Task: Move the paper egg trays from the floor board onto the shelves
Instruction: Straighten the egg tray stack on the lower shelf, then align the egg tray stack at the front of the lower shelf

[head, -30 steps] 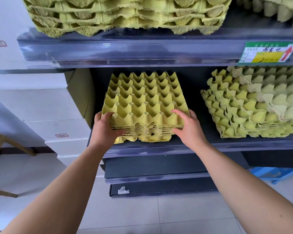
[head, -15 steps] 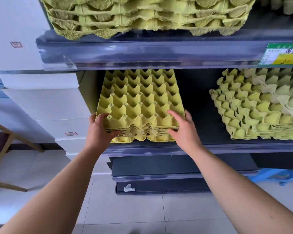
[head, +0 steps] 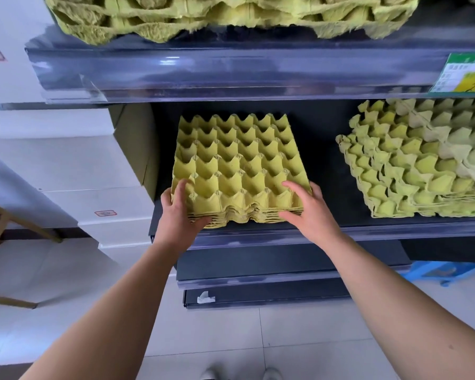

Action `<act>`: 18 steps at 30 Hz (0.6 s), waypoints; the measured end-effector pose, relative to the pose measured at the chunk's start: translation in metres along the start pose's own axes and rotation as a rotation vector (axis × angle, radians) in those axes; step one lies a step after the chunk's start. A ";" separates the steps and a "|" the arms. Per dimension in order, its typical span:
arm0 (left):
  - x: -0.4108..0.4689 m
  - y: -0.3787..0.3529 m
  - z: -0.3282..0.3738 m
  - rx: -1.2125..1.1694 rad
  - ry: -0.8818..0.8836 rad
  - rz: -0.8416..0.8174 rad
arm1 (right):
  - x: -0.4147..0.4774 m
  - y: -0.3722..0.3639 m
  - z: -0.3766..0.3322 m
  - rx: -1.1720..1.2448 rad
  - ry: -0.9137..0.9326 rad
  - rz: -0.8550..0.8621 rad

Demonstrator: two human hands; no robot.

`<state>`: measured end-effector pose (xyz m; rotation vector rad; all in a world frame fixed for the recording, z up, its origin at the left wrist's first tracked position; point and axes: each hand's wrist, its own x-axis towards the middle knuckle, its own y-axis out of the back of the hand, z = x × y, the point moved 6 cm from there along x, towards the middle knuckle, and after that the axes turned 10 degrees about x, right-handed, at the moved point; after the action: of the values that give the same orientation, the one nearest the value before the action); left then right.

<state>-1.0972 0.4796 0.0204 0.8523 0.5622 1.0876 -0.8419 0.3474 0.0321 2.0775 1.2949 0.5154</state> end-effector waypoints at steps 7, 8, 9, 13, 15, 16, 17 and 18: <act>0.001 -0.011 0.015 0.094 0.084 -0.071 | -0.003 0.012 0.007 -0.070 -0.033 -0.027; 0.002 -0.011 0.014 0.124 0.103 -0.079 | -0.003 0.012 0.006 -0.073 -0.028 -0.032; 0.002 -0.010 0.014 0.161 0.125 -0.086 | -0.002 0.012 0.005 -0.072 -0.023 -0.040; -0.004 -0.003 0.028 0.355 0.186 -0.066 | -0.003 0.017 0.002 -0.113 -0.012 -0.069; -0.011 0.006 0.046 0.504 0.170 -0.010 | -0.005 0.028 -0.007 -0.208 0.027 -0.055; -0.015 0.010 0.058 0.574 0.146 0.021 | -0.008 0.036 -0.012 -0.245 0.055 -0.050; -0.019 0.014 0.071 0.626 0.107 0.050 | -0.012 0.044 -0.018 -0.270 0.086 -0.049; -0.023 0.016 0.086 0.661 0.059 0.068 | -0.017 0.052 -0.023 -0.291 0.118 -0.047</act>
<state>-1.0488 0.4343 0.0823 1.4210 0.9740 0.9976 -0.8295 0.3221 0.0847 1.7955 1.2490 0.7674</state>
